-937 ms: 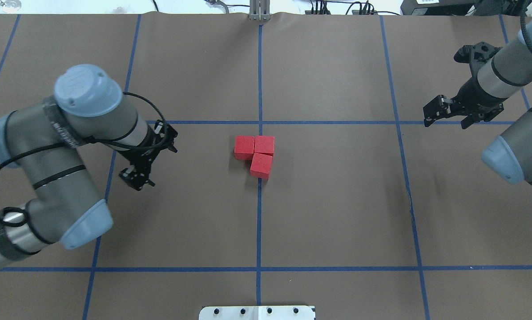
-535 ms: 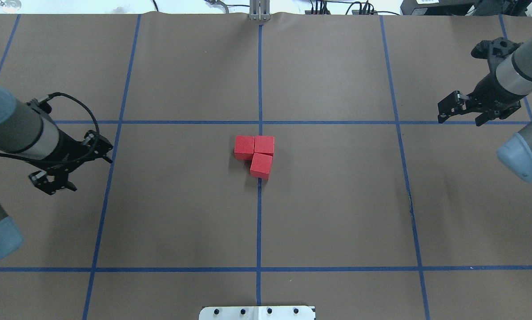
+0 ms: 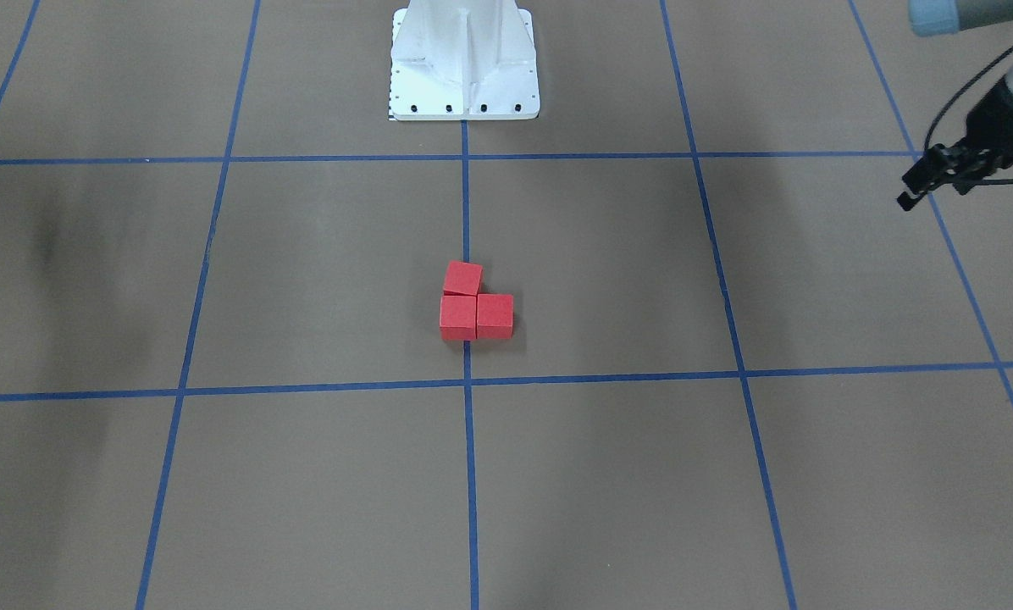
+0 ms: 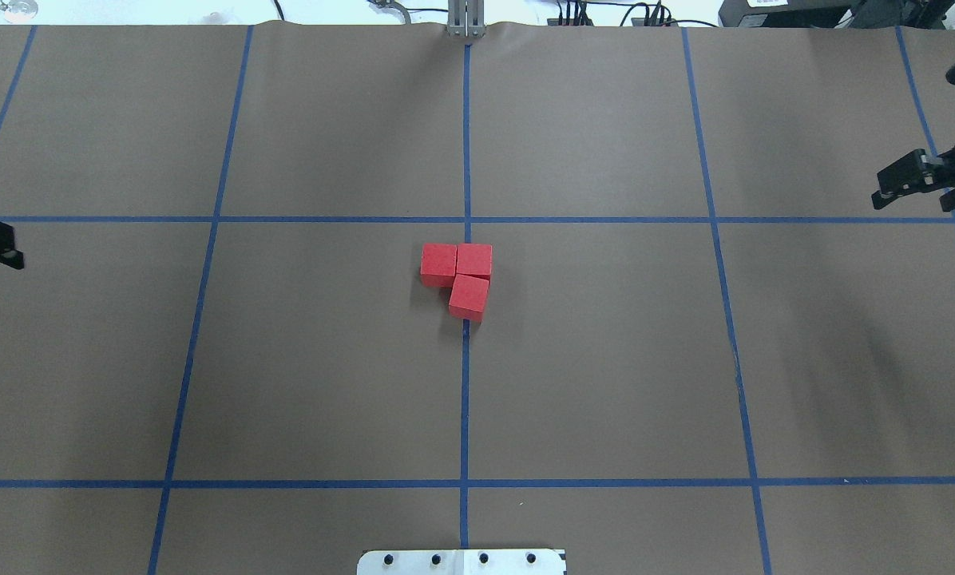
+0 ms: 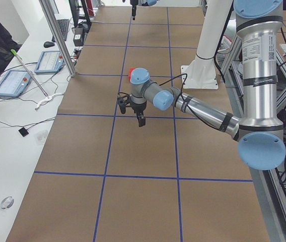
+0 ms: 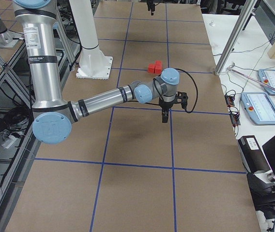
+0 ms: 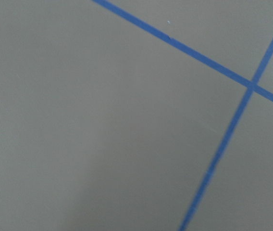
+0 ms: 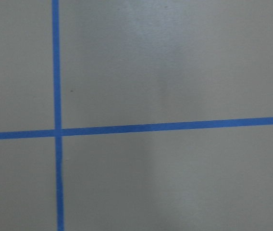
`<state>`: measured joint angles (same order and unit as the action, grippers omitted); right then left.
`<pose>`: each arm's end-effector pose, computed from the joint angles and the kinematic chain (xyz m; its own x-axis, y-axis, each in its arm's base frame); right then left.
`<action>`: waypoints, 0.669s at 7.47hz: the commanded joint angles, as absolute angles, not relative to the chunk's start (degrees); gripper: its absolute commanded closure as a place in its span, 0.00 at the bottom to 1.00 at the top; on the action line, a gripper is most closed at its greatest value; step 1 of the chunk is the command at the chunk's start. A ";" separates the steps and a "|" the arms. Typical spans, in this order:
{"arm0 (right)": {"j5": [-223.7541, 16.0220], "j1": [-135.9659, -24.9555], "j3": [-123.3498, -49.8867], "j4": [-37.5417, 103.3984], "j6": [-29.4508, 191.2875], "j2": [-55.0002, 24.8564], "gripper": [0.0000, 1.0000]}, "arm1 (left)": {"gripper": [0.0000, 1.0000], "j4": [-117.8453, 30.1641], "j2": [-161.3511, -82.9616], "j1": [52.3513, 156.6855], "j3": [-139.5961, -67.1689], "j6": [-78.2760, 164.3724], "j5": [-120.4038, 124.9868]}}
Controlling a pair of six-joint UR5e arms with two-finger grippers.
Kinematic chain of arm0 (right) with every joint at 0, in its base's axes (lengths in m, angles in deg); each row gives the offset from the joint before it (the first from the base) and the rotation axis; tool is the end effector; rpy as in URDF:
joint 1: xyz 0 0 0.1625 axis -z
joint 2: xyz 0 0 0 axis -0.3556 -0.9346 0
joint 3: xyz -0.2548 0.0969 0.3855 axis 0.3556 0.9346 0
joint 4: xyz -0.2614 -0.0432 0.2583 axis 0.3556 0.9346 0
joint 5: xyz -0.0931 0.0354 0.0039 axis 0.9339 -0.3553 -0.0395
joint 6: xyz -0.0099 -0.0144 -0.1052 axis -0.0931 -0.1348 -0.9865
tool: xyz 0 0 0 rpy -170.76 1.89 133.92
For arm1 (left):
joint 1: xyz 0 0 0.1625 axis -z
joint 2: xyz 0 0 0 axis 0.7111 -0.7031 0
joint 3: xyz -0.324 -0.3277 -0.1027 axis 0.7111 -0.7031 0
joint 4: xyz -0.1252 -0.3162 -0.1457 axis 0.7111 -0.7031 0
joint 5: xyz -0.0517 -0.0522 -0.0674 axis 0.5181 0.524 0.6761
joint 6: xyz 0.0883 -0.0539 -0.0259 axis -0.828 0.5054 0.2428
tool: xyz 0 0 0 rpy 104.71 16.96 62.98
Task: Form red blocks into L shape at center
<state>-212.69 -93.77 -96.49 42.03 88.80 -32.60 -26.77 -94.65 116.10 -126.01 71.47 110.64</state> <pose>-0.0799 -0.4725 0.5836 0.7029 -0.0220 0.7109 -0.0153 0.9988 0.0461 0.0679 -0.3917 0.5691 0.6681 -0.2155 -0.7122 0.2169 0.9720 -0.0906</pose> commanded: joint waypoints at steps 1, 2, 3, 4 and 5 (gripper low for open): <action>-213.03 -99.55 -94.27 42.31 76.77 -35.61 0.00 | 0.00 -26.88 -94.12 126.50 -118.87 50.54 111.98; -213.03 -101.06 -92.78 42.31 74.37 -35.35 0.00 | 0.00 -26.96 -94.12 127.06 -117.02 47.51 111.98; -213.03 -102.73 -91.63 42.31 72.17 -35.00 0.00 | 0.00 -26.88 -93.86 128.71 -115.18 42.69 113.55; -213.55 -103.27 -90.14 42.31 69.54 -34.74 0.00 | 0.00 -26.96 -93.95 130.30 -114.03 41.08 117.39; -214.60 -103.36 -88.47 42.31 68.38 -34.13 0.00 | 0.00 -26.70 -94.47 132.14 -114.10 40.89 117.78</action>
